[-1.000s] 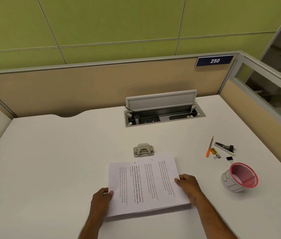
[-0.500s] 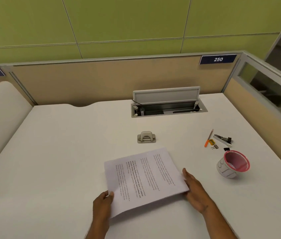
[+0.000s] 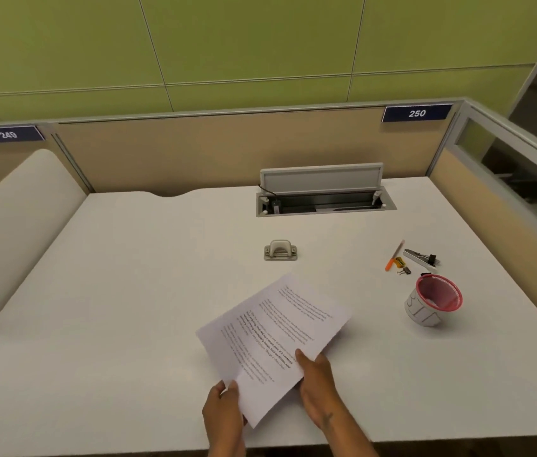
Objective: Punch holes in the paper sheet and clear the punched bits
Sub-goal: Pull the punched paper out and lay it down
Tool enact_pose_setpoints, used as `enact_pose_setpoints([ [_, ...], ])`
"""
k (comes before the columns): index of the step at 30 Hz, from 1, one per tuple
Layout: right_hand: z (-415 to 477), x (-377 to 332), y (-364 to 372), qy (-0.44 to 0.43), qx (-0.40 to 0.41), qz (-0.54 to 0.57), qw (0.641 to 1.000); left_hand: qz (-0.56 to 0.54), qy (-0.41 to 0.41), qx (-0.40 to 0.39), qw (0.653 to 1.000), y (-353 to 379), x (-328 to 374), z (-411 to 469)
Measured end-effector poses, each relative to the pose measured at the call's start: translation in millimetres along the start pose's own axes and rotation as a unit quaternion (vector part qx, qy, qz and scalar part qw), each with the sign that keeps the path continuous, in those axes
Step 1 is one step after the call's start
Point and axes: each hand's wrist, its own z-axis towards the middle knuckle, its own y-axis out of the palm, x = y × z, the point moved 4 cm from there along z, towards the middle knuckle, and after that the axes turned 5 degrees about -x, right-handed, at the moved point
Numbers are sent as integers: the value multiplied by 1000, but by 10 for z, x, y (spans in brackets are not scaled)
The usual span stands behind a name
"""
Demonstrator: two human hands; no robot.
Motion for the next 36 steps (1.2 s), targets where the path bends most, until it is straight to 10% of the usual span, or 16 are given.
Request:
enact_pose_setpoints([
  [13,364,-614,-40,67,-96,-95,989,66,0,-170,983,-368,945,749],
  [20,428,-784,55,90,-150,-101,980,238,19,-335,911,359,1453,851],
  [36,339,-1152,155,-78,-34,-236,968,205,207,-216,932,540,1471,490],
])
